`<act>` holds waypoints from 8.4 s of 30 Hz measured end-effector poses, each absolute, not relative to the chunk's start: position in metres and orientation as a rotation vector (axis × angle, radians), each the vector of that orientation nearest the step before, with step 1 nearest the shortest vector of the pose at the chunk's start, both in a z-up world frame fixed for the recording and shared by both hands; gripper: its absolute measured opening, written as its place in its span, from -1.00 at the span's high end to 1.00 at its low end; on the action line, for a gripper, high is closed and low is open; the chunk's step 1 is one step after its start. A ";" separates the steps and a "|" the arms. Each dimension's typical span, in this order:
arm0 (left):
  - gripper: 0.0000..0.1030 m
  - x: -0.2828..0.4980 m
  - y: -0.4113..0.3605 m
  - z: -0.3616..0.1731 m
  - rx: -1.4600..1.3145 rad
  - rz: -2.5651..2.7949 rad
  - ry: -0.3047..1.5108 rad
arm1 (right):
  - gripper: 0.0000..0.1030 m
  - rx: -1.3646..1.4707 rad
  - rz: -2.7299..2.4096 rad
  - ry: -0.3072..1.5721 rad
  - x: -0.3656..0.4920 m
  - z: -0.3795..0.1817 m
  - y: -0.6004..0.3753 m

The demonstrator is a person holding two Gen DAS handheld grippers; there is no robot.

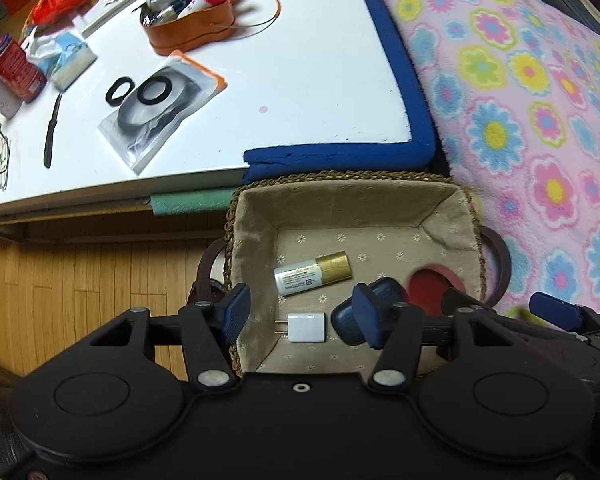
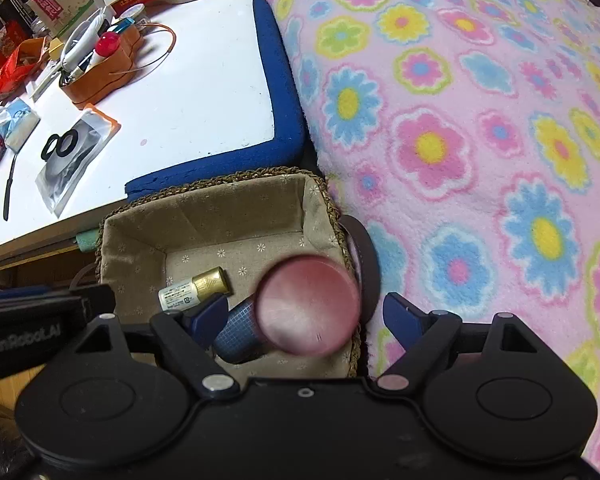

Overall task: Organize rigid objects
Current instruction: 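Carry the red lid and white adapter to the basket and release both, then move both tools back to the blanket and grasp the orange case with the right gripper, then grasp the gold-and-black lipstick with the left gripper while the right holds the orange case, then carry both items to the basket and open the right gripper over it while left holds lipstick, then grasp the white plug adapter with the right gripper while the left holds the lipstick, then carry the white adapter to the basket and release it and the lipstick with both grippers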

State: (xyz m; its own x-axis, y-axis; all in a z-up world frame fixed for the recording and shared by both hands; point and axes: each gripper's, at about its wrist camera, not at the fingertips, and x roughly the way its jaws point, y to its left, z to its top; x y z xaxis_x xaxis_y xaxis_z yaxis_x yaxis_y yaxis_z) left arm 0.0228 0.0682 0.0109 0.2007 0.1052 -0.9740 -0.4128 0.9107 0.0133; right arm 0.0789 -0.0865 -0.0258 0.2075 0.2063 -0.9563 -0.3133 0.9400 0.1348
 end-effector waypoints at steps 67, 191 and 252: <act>-0.21 0.022 0.032 0.003 -0.133 0.220 1.385 | -0.65 -0.032 0.118 1.245 0.038 0.016 -0.242; -0.51 0.046 -0.045 0.031 -0.109 0.120 1.331 | 0.39 0.202 0.094 1.243 0.032 0.060 -0.377; -0.51 0.050 -0.038 0.010 -0.110 0.160 1.346 | 0.06 0.149 -0.303 1.119 0.125 0.026 -0.476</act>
